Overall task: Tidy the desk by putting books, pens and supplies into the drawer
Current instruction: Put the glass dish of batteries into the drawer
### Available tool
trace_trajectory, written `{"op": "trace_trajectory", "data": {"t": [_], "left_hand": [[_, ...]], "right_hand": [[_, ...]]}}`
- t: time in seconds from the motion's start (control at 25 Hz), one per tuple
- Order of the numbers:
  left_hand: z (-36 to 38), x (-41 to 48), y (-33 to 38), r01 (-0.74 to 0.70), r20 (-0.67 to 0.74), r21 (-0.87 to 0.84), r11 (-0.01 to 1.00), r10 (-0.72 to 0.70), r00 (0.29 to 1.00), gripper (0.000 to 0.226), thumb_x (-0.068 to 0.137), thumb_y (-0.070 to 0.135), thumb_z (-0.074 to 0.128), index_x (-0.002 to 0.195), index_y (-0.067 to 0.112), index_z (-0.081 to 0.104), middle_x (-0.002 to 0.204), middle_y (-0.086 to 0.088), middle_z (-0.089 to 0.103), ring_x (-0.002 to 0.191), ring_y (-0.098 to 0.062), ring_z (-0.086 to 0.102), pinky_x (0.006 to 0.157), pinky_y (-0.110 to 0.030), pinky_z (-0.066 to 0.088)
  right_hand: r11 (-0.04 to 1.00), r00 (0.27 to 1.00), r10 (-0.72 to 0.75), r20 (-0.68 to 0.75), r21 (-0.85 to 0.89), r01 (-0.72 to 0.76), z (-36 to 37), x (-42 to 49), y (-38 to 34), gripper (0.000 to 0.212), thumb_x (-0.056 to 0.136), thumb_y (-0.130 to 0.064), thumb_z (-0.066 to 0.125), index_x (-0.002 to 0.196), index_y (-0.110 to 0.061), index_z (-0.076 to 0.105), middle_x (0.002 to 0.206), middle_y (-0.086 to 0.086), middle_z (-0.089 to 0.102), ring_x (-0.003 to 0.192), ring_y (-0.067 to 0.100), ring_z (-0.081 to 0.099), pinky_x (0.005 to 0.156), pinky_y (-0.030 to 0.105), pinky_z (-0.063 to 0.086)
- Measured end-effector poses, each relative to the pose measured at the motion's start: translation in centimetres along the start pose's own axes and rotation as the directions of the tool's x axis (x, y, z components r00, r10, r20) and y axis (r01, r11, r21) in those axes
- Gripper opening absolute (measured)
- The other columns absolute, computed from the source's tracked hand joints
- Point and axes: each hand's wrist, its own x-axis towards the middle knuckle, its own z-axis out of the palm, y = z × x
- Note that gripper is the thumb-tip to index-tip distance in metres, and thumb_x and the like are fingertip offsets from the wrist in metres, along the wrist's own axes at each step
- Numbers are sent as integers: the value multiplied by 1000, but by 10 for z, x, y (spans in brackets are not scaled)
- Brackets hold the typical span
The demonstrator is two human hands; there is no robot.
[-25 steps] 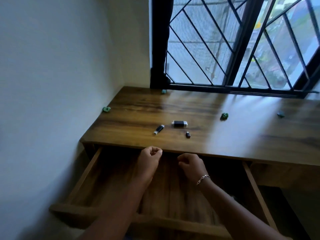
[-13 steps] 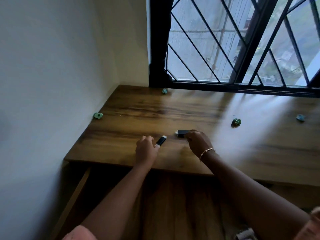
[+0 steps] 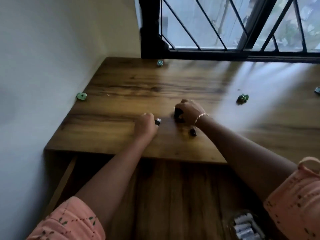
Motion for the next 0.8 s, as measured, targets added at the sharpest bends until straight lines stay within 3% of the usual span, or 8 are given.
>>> {"op": "trace_trajectory", "data": {"t": [0.2, 0.28, 0.36, 0.48, 0.64, 0.72, 0.8], "left_hand": [[-13, -45, 13, -67, -14, -172, 983, 66, 998, 21, 82, 18, 65, 100, 7, 62, 105, -12, 64, 96, -27, 59, 76, -33, 44], [-17, -82, 21, -99, 80, -270, 958, 124, 989, 21, 82, 18, 66, 100, 9, 61, 100, -8, 64, 91, -24, 61, 76, -33, 50], [-11, -117, 25, -101, 229, -313, 944, 179, 957, 21, 82, 19, 68, 101, 11, 61, 96, -5, 65, 89, -21, 62, 78, -33, 52], [19, -151, 28, -67, 439, -296, 953, 198, 876, 23, 80, 19, 71, 98, 15, 58, 95, -1, 62, 85, -17, 61, 72, -28, 48], [78, -171, 36, -13, 593, -263, 965, 172, 787, 40, 79, 14, 71, 116, 14, 55, 113, -7, 63, 104, -21, 61, 81, -28, 48], [100, -177, 39, 27, 622, -293, 956, 169, 764, 34, 84, 11, 65, 116, 13, 56, 116, -8, 63, 106, -22, 61, 86, -31, 51], [112, -184, 41, 84, 643, -329, 941, 158, 750, 25, 90, 9, 56, 115, 12, 55, 112, -9, 64, 101, -23, 63, 82, -33, 55]], "right_hand": [[981, 999, -44, 18, 190, 40, -41, -38, -6, 37, 79, -12, 68, 115, -16, 65, 116, 10, 63, 105, 25, 59, 82, 26, 43], [941, 973, -170, 153, 319, 114, -52, -79, -3, 38, 73, -7, 73, 110, -15, 68, 108, 7, 68, 95, 19, 62, 83, 27, 45], [926, 901, -274, 336, 346, 152, -49, -127, -1, 36, 69, -8, 76, 104, -17, 70, 101, 3, 71, 91, 18, 64, 83, 32, 49], [938, 738, -343, 581, 256, 235, -15, -181, -1, 35, 74, -12, 72, 107, -20, 69, 110, 0, 69, 101, 16, 62, 89, 30, 44], [927, 613, -368, 699, 223, 301, 44, -205, 0, 32, 76, -8, 65, 105, -20, 71, 108, 1, 70, 100, 19, 63, 85, 33, 49], [934, 572, -345, 744, 213, 287, 67, -210, 2, 31, 78, -3, 62, 104, -16, 71, 104, 4, 71, 97, 21, 64, 81, 29, 49], [939, 546, -330, 770, 208, 274, 82, -213, 2, 27, 79, 0, 62, 102, -12, 70, 102, 6, 71, 95, 21, 64, 76, 26, 45]]}}
